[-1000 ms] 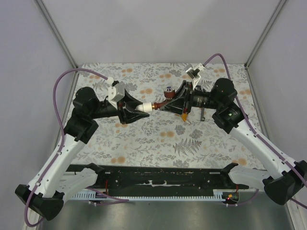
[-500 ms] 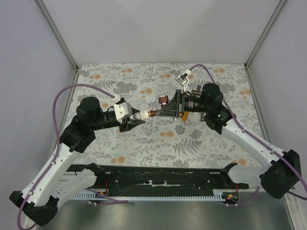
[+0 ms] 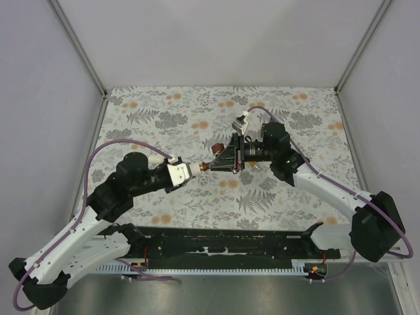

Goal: Install the water faucets

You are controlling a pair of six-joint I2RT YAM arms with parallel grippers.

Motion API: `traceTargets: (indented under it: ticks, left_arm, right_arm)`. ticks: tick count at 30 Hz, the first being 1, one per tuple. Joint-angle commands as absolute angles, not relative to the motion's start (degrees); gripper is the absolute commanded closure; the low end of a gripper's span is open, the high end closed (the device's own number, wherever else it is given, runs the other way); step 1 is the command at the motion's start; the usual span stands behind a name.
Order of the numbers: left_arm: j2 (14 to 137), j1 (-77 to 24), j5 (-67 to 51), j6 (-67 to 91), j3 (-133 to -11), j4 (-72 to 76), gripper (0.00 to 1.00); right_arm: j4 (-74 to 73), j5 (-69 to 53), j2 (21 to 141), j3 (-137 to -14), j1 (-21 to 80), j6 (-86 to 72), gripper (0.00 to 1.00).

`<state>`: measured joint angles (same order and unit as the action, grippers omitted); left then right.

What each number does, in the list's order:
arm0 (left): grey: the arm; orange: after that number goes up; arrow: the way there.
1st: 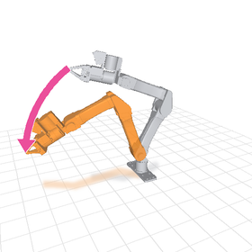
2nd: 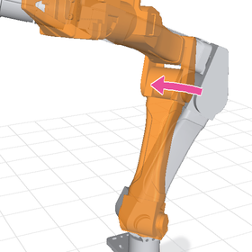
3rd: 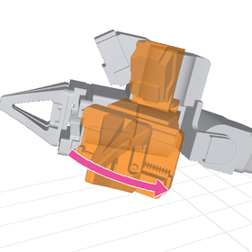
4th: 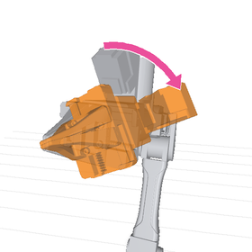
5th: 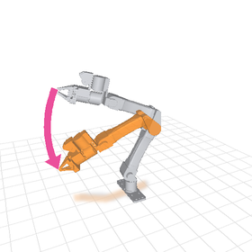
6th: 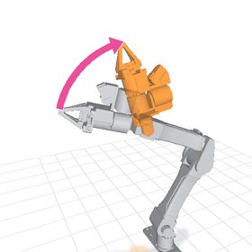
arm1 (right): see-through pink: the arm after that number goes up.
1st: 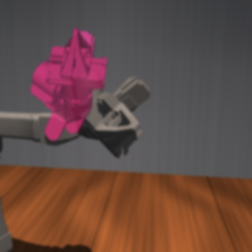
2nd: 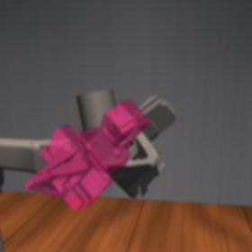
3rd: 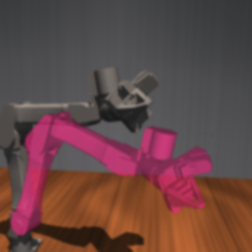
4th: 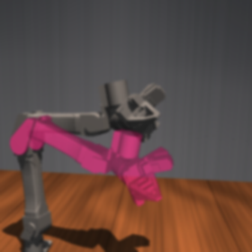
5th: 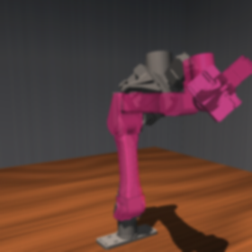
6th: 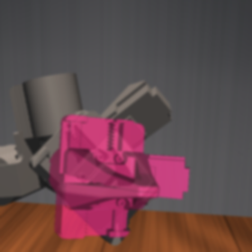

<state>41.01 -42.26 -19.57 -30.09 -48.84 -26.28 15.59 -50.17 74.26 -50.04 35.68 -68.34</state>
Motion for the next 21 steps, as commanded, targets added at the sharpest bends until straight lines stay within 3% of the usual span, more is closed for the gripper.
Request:
traceTargets:
  ticks: [1,8,21]
  left_arm:
    - [39.29,-43.24,-17.40,-30.94,-47.82,-13.62,0.98]
    - [37.18,-43.24,-13.28,-27.43,-44.83,-9.67,0.98]
    - [35.16,-43.24,-9.76,-24.70,-42.19,-8.62,0.98]
  right_arm:
    - [15.56,-43.95,75.32,-49.40,36.56,-71.10,0.84]
    - [13.53,-44.03,75.32,-49.57,36.48,-68.91,0.64]
    - [11.69,-43.51,74.45,-50.27,36.39,-66.88,0.47]
